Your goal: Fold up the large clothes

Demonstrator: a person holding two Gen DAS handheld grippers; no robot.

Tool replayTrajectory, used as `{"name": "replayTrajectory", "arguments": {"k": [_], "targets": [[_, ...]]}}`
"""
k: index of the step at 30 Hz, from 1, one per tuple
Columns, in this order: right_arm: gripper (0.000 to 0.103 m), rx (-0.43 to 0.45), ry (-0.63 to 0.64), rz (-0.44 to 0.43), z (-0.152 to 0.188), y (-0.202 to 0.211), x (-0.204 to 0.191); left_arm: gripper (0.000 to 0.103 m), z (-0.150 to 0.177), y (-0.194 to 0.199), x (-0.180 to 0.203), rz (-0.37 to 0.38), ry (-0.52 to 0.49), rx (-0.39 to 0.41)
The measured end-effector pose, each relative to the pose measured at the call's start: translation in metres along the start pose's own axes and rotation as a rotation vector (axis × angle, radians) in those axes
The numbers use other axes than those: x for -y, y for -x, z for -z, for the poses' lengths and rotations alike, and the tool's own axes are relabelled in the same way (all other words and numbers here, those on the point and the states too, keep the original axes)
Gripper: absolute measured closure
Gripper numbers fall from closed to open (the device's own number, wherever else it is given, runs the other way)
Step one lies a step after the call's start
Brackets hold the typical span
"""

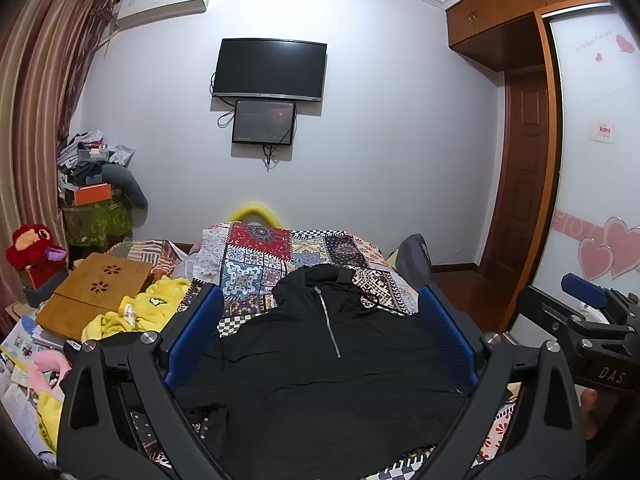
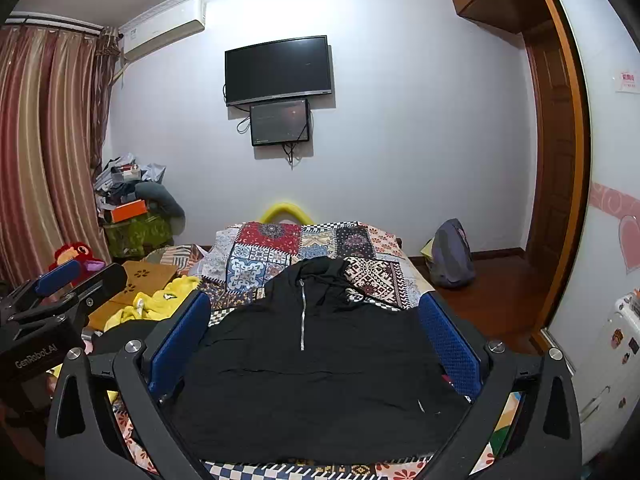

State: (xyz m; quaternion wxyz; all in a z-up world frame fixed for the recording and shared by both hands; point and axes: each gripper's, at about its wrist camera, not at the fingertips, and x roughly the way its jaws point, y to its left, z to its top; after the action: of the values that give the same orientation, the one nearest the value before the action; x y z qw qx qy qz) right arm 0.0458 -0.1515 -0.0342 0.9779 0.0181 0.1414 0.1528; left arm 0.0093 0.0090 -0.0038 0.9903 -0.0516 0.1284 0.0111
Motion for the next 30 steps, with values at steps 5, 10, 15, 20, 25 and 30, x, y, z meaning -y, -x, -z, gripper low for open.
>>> {"name": "replayTrajectory", "arguments": {"k": [5,10,15,20,25,30], "targets": [[0.000,0.001,-0.003,-0.002,0.0004,-0.0002,-0.0005,0.005,0.0001,0.0009,-0.0009,-0.004,-0.004,0.005],[0.000,0.002,-0.008,-0.002,0.0018,-0.0021,0.0047,0.005,0.0002,0.0020,0.0023,-0.008,-0.010,0.008],[0.000,0.003,-0.006,-0.001,0.0017,-0.0022,0.0053,0.005,0.0000,0.0029,0.0041,-0.010,-0.011,0.011],[0.000,0.003,-0.009,-0.003,0.0014,-0.0017,0.0049,0.005,0.0005,0.0030,0.0051,-0.008,-0.011,0.011],[0.000,0.003,-0.008,-0.001,0.0015,-0.0011,0.0047,0.005,0.0007,0.0035,0.0068,-0.011,-0.010,0.012],[0.000,0.002,-0.004,0.001,0.0001,-0.0005,0.0042,0.005,0.0006,0.0033,0.0072,-0.009,-0.010,0.010]]}}
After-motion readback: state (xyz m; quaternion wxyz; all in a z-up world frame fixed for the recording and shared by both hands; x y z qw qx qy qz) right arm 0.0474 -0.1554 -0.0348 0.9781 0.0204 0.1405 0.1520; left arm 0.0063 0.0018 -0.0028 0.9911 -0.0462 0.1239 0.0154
